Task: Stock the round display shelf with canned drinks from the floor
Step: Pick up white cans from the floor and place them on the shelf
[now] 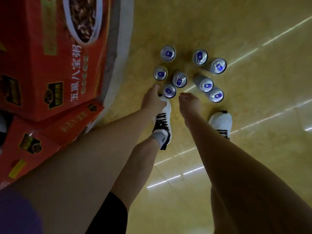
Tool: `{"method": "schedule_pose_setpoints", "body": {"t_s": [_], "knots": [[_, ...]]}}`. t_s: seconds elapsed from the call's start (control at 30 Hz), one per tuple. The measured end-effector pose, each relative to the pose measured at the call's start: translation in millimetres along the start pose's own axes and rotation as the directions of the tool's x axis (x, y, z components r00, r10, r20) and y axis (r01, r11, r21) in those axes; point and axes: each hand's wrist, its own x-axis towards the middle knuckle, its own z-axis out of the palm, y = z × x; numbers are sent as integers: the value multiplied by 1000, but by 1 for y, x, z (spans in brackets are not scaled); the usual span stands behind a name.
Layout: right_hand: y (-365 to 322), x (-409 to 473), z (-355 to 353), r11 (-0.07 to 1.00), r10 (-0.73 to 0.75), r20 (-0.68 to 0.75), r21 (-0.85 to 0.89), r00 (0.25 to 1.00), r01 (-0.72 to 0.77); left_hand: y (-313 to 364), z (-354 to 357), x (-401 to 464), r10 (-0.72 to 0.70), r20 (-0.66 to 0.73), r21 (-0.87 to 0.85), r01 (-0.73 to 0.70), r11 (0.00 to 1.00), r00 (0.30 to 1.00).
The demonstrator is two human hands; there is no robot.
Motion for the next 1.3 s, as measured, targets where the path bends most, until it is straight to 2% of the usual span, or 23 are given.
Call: {"method": "schedule_pose_setpoints", "body": {"t_s": [0.2, 0.3, 0.4, 0.53, 0.7, 0.8, 0.93, 1.03, 1.13, 1.23, 1.3], "knots": [[7, 28, 12, 991, 54, 58, 122, 997, -61, 6, 27, 34, 85, 16, 52, -86, 995, 996], [3, 29, 13, 978, 97, 154, 167, 983, -122, 11, 34, 38, 51, -38, 66, -48, 997, 998], [-1, 20, 12, 989, 85, 215, 97, 973, -108, 13, 30, 30, 1, -61, 49, 2, 999, 998], [-11, -13, -4, 995, -47, 254, -76, 966, 68, 9, 10, -7, -88, -24, -51, 87, 995, 996], [-39, -67, -36, 945, -202, 330, -182, 922, 272, 24, -41, -74, -92, 3, -156, 91, 983, 996], [-77, -116, -69, 883, -276, 377, -265, 884, 389, 51, -78, -125, -71, 12, -187, 72, 980, 997], [-137, -198, -120, 742, -407, 434, -356, 804, 568, 110, -152, -211, -15, 101, -219, 37, 975, 995], [-188, -272, -160, 690, -450, 439, -382, 778, 614, 155, -214, -293, 33, 79, -250, -12, 968, 996], [-244, -341, -196, 636, -519, 491, -326, 700, 700, 203, -274, -377, 99, 9, -241, -94, 966, 995], [-297, -411, -233, 565, -644, 474, -234, 600, 791, 243, -323, -461, 190, -57, -229, -198, 953, 980], [-328, -454, -258, 480, -692, 491, -236, 530, 845, 263, -347, -508, 231, -125, -224, -254, 941, 965]]}}
